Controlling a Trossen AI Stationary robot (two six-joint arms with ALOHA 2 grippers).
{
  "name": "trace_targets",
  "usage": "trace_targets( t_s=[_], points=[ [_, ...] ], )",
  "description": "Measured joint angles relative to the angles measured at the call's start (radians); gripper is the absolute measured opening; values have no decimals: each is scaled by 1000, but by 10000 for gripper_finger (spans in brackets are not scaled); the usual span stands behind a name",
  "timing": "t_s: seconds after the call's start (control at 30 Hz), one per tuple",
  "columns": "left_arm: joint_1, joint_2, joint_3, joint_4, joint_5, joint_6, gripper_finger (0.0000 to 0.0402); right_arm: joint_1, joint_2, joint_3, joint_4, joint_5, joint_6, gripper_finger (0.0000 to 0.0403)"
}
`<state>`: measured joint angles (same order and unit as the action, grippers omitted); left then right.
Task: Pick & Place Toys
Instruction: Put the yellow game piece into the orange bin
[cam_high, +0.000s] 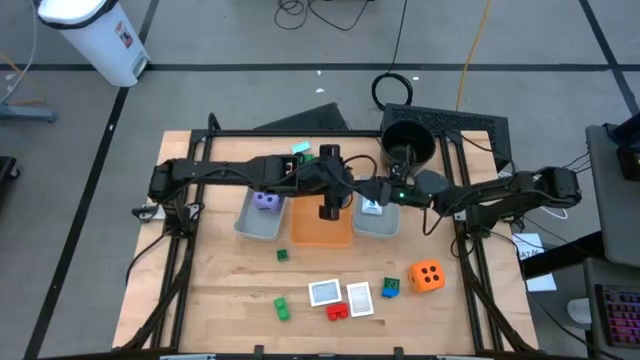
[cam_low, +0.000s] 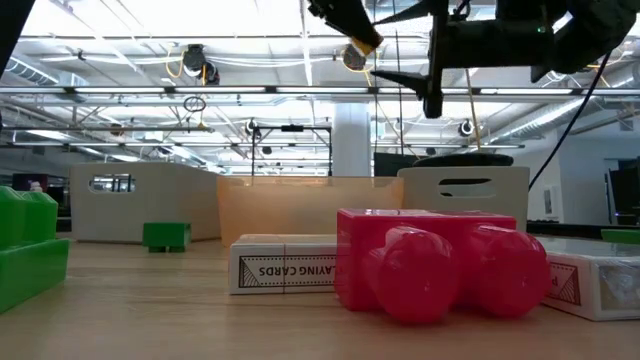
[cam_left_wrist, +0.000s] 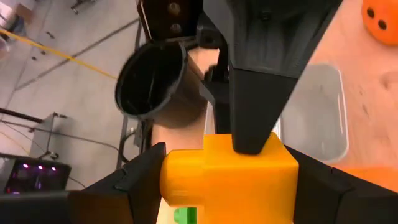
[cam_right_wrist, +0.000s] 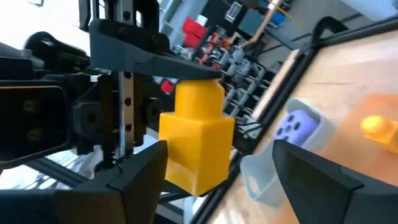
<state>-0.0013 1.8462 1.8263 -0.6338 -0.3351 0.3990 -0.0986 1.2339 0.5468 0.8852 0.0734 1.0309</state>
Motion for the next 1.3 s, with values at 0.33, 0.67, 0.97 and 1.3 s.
trace_targets(
  t_s=[0.33,0.67,0.97,1.3],
  points=[
    [-3,0,0,207,86,-46,260,-8,0,1,182,-77,-90,281],
    [1,0,0,296,163,0,259,-8,2,0,276,-211,-79,281],
    [-36,-1,0,260,156,78,265,-56,2,0,319,-342,1,281],
    [-43,-1,0,258,74,104,269,-84,1,0,337,-398,35,281]
  ],
)
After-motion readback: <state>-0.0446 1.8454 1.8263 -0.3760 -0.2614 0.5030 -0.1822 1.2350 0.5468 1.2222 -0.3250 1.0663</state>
